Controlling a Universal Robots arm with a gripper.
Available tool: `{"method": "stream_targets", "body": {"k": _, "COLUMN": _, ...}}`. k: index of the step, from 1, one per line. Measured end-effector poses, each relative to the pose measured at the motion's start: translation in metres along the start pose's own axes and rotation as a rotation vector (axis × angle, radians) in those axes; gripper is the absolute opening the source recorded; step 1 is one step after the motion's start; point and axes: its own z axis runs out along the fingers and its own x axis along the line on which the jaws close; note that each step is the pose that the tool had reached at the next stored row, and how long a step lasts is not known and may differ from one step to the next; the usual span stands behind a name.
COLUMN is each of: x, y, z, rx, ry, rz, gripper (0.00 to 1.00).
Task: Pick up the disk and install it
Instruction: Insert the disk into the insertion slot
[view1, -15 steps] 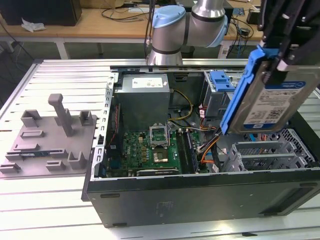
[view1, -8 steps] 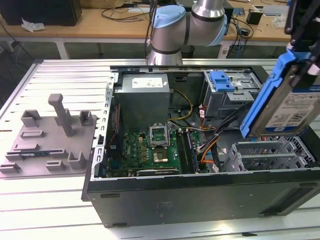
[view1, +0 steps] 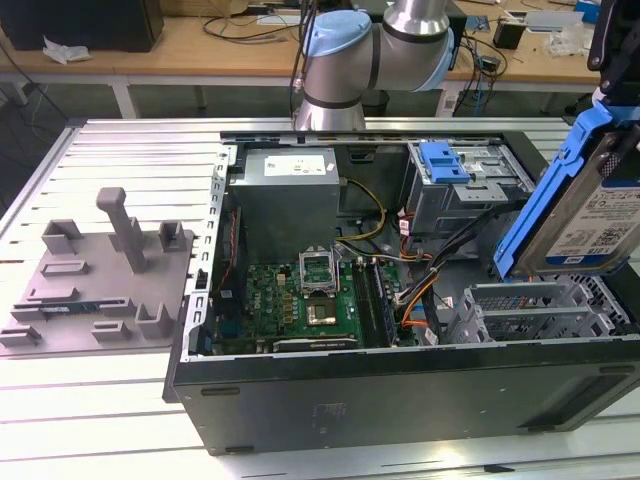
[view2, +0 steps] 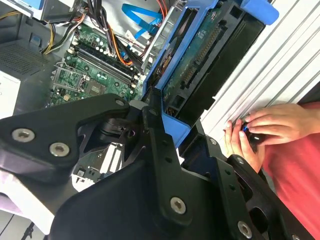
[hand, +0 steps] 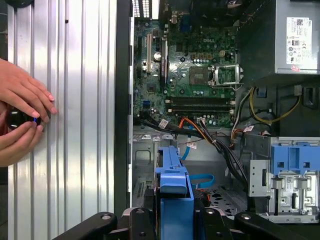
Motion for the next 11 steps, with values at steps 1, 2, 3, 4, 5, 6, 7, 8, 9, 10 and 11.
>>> {"method": "stream_targets", "body": {"k": 1, "x": 0.0, "y": 0.0, "z": 0.0, "rx": 0.0, "ry": 0.0, "rz": 0.0, "gripper": 0.37}}
{"method": "stream_targets", "body": {"k": 2, "x": 0.0, "y": 0.0, "z": 0.0001, "rx": 0.0, "ry": 0.0, "rz": 0.0, "gripper": 0.37}}
{"method": "stream_targets", "body": {"k": 3, "x": 0.0, "y": 0.0, "z": 0.0001, "rx": 0.0001, "ry": -0.0001, "rz": 0.0, "gripper": 0.37}}
{"method": "stream_targets", "body": {"k": 4, "x": 0.0, "y": 0.0, "z": 0.0002, "rx": 0.0, "ry": -0.0001, "rz": 0.0, "gripper": 0.37}}
{"method": "stream_targets", "body": {"k": 5, "x": 0.0, "y": 0.0, "z": 0.0002, "rx": 0.0, "ry": -0.0001, "rz": 0.0, "gripper": 0.37}}
{"method": "stream_targets", "body": {"k": 6, "x": 0.0, "y": 0.0, "z": 0.0002, "rx": 0.0001, "ry": -0.0001, "rz": 0.0, "gripper": 0.37}}
{"method": "stream_targets", "body": {"k": 7, "x": 0.0, "y": 0.0, "z": 0.0002, "rx": 0.0001, "ry": 0.0, "rz": 0.0, "gripper": 0.37}}
{"method": "stream_targets", "body": {"k": 8, "x": 0.0, "y": 0.0, "z": 0.0002, "rx": 0.0, "ry": -0.0001, "rz": 0.0, "gripper": 0.37}}
{"method": "stream_targets", "body": {"k": 9, "x": 0.0, "y": 0.0, "z": 0.0002, "rx": 0.0001, "ry": 0.0, "rz": 0.0, "gripper": 0.37}}
{"method": "stream_targets", "body": {"k": 10, "x": 0.0, "y": 0.0001, "z": 0.0003, "rx": 0.0001, "ry": -0.0001, "rz": 0.0, "gripper": 0.37}}
{"method": "stream_targets", "body": {"k": 11, "x": 0.0, "y": 0.0005, "z": 0.0003, "rx": 0.0002, "ry": -0.0002, "rz": 0.0, "gripper": 0.37}}
